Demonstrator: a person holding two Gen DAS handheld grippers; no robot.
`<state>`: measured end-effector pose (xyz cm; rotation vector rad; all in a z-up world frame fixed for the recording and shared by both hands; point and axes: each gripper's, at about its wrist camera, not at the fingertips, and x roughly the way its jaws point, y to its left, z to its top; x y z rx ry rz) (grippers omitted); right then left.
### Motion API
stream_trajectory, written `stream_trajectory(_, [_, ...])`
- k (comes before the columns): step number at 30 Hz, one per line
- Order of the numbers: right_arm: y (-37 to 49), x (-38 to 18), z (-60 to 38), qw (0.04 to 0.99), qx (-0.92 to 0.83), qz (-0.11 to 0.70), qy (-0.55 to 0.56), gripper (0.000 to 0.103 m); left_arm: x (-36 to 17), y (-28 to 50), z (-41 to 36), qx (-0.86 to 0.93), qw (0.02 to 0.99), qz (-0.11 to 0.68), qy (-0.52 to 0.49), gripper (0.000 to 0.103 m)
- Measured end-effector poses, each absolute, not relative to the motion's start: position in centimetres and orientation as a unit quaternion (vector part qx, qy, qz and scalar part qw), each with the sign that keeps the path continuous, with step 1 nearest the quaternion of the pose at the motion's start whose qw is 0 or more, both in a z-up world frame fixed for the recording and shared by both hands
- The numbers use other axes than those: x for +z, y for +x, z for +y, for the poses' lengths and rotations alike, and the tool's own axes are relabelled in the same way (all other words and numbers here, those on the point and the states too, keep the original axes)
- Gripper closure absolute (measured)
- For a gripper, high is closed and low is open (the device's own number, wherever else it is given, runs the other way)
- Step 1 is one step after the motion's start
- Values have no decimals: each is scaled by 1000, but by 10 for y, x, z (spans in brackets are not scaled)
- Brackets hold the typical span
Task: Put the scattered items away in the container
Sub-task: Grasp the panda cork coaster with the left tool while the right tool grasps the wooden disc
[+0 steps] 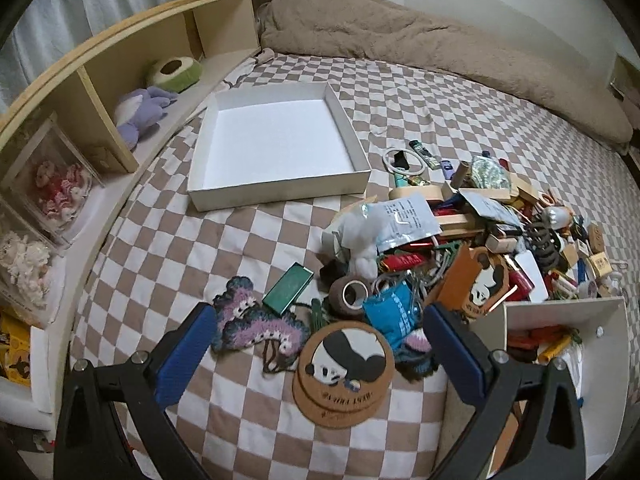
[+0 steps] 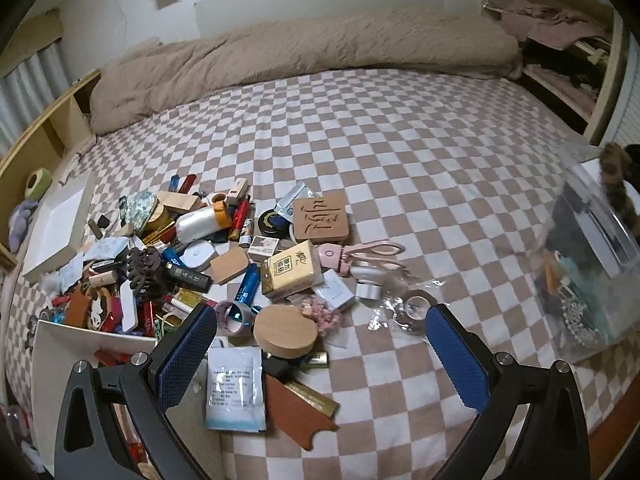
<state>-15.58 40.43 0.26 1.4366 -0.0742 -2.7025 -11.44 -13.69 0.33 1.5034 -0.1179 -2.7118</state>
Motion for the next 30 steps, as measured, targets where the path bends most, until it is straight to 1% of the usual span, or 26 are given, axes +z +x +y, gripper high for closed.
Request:
stream_trajectory(4, [-172, -14, 401, 43, -870, -40, 490, 0, -10, -131, -135, -868, 4, -20, 496, 0])
stream_trajectory(8, [-188, -35, 411, 22, -856, -85, 509, 0, -23, -142, -132, -862, -5, -19, 506, 0])
stream_trajectory(13, [-203, -55, 423, -29, -858, -101, 502, 0, -40, -146, -131, -856, -13, -22, 516, 0])
stream_trajectory(24, [-193, -78, 422, -28, -835, -155, 528, 0, -96, -133, -133, -828, -32, -12, 559, 2])
stream_trajectory(30, [-188, -84, 412, -17, -828, -155, 539, 0, -106, -121, -139, -803, -94, 42, 586, 2])
